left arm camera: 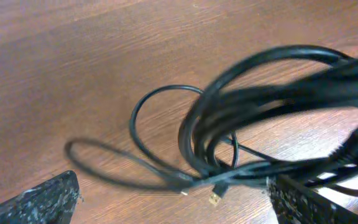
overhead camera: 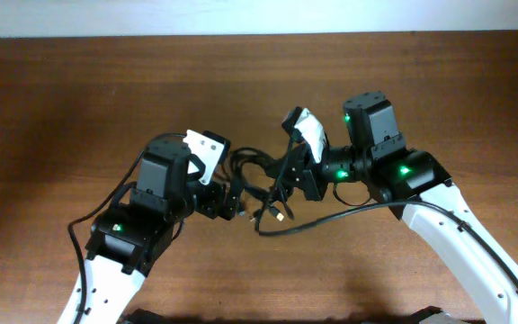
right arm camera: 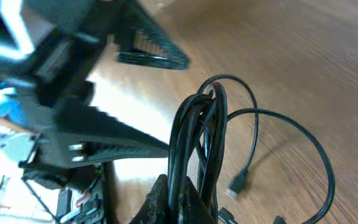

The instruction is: Untangle cables

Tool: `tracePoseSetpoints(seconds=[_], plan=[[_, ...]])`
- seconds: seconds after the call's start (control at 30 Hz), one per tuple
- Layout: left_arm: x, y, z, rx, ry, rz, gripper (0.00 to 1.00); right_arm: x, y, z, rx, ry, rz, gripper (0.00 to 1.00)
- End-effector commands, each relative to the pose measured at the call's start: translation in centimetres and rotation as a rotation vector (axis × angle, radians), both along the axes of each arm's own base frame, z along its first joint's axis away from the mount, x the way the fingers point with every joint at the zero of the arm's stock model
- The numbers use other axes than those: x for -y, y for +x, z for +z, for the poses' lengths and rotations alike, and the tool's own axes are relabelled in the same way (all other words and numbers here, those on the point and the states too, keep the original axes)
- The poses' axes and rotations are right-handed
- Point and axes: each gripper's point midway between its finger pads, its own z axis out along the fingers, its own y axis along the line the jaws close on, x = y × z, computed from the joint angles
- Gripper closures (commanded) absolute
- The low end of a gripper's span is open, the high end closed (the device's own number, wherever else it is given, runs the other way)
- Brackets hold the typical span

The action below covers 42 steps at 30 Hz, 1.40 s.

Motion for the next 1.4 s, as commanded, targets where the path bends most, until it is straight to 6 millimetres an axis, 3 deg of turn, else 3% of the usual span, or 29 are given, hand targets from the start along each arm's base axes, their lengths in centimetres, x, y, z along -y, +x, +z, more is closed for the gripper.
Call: tracePoseSetpoints(seconds=[0.0,0.13,0.17,0.2,0.23,0.27,0.6,0.7,0.73,0.77,0.83,1.07,1.13,1.2,1.37], plan=[[0.0,0.2,0.4,0.035,0.034,-0.031,0.01,-0.5,-1.8,2.7,0.071,0.099,0.133,0.96],[0.0,0.3,0.5,0.042,0.032,-0.031,0.01,-0.7,-3.0,3.5,0.109,0.152,0.217,0.96],[0.1,0.5,0.7,0.051,0.029,-0.030,0.06,-0.7,-3.0,3.5,0.108,0.151,0.217,0.96],[0.1,0.6,0.9,0.061,0.025,-0.030,0.28,-0.7,-3.0,3.5,0.108,0.151,0.217,0.96],[0.2,0.7,1.0,0.067,0.023,-0.030,0.72,-0.7,-3.0,3.5,0.107,0.151,0.217,0.96],[0.2,0.8,1.0,0.069,0.022,-0.030,0.99,-0.7,-3.1,3.4,0.104,0.150,0.217,0.96],[0.2,0.9,1.3,0.080,0.017,-0.029,1.00,-0.7,-3.1,3.4,0.097,0.148,0.216,0.96],[1.0,0.5,1.3,0.066,-0.016,-0.067,0.56,-0.6,-3.2,3.2,0.057,0.144,0.205,0.96],[1.3,0.4,1.4,0.068,-0.027,-0.078,0.53,-0.6,-3.3,3.2,0.050,0.143,0.206,0.96],[1.3,0.6,1.6,0.076,-0.030,-0.079,0.65,-0.6,-3.6,3.3,0.038,0.153,0.218,0.96],[1.4,0.7,1.8,0.088,-0.035,-0.079,1.00,-0.6,-4.0,3.3,0.019,0.157,0.227,0.96],[1.4,0.9,2.0,0.092,-0.048,-0.068,1.00,-0.6,-3.9,3.0,0.013,0.147,0.219,0.96],[0.7,1.4,2.1,0.071,-0.078,0.034,1.00,-0.4,-3.5,2.5,0.010,0.122,0.195,0.88],[0.1,1.7,2.0,0.049,-0.112,0.121,1.00,-0.4,-3.5,2.4,0.007,0.118,0.193,0.88],[0.1,1.7,2.0,0.041,-0.124,0.134,1.00,-0.4,-3.5,2.4,0.006,0.118,0.193,0.88]])
